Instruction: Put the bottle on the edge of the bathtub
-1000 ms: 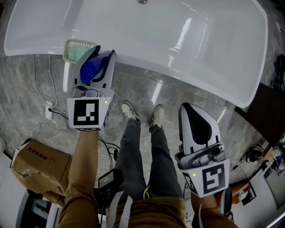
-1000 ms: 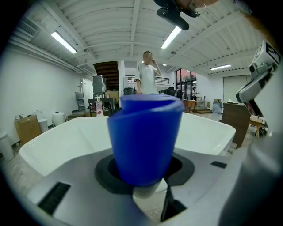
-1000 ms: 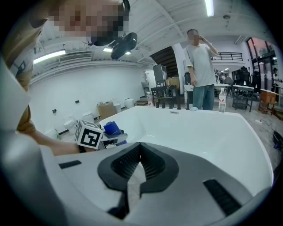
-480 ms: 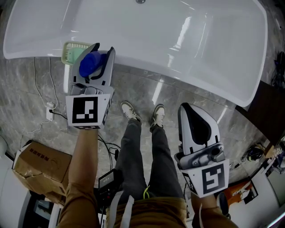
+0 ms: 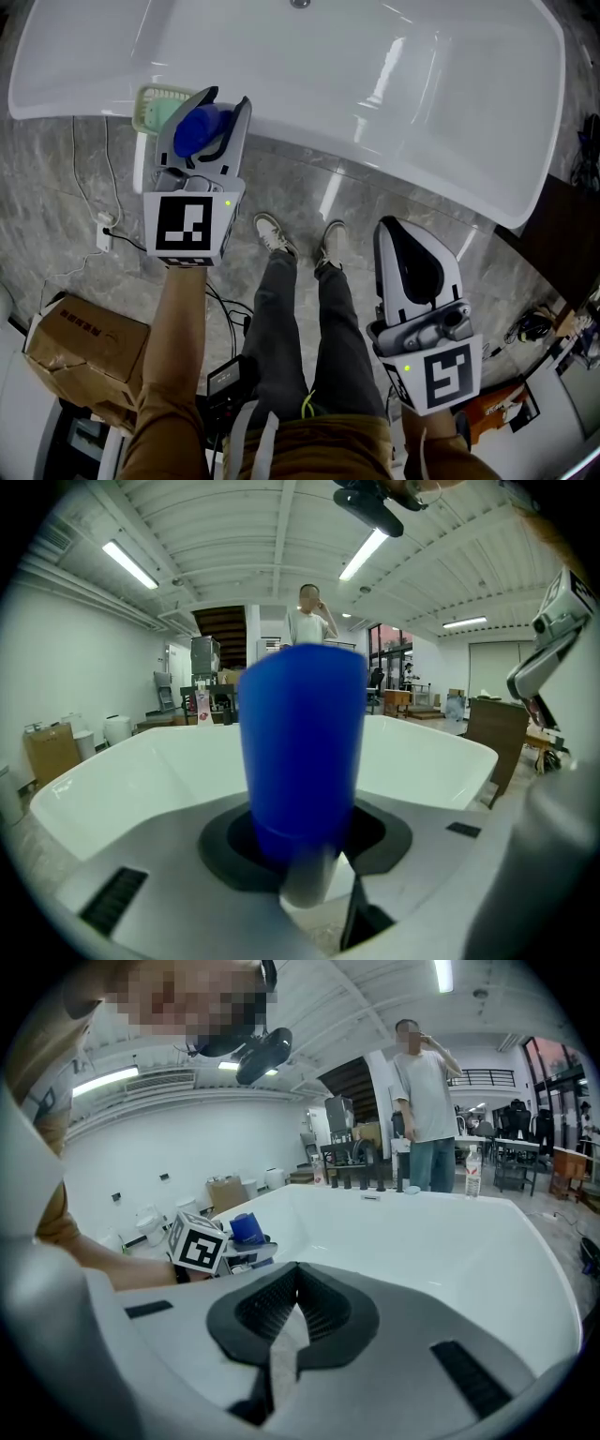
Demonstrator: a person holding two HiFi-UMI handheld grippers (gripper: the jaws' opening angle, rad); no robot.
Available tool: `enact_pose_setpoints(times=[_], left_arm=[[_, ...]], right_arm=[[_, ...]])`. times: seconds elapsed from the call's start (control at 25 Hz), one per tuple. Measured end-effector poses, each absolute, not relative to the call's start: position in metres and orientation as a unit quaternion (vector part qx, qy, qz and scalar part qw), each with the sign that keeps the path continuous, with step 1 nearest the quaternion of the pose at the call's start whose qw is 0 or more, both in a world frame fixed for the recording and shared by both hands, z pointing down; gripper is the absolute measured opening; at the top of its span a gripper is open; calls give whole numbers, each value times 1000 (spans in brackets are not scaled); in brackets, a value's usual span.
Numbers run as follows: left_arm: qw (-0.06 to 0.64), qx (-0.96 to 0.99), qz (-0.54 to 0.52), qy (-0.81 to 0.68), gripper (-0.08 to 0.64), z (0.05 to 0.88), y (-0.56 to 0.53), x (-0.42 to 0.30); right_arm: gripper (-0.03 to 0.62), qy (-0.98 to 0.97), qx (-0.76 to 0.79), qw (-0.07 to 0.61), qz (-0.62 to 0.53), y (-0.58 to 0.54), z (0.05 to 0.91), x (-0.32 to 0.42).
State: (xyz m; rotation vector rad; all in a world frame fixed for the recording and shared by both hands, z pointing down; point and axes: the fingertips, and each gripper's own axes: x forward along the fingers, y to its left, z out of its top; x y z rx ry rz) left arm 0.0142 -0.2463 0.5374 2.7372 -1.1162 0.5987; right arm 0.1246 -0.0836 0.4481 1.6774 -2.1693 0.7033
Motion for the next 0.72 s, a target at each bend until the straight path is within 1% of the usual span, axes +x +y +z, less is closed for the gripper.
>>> enact_pose_setpoints(times=[0.52, 0.72], left_arm=[[73, 904, 197, -371, 147, 543, -245, 11], [73, 905, 193, -372, 164, 542, -246, 11]], right_arm=[[5, -755, 588, 155, 247, -79, 453, 126], [5, -754, 590, 154, 246, -81, 452, 127]])
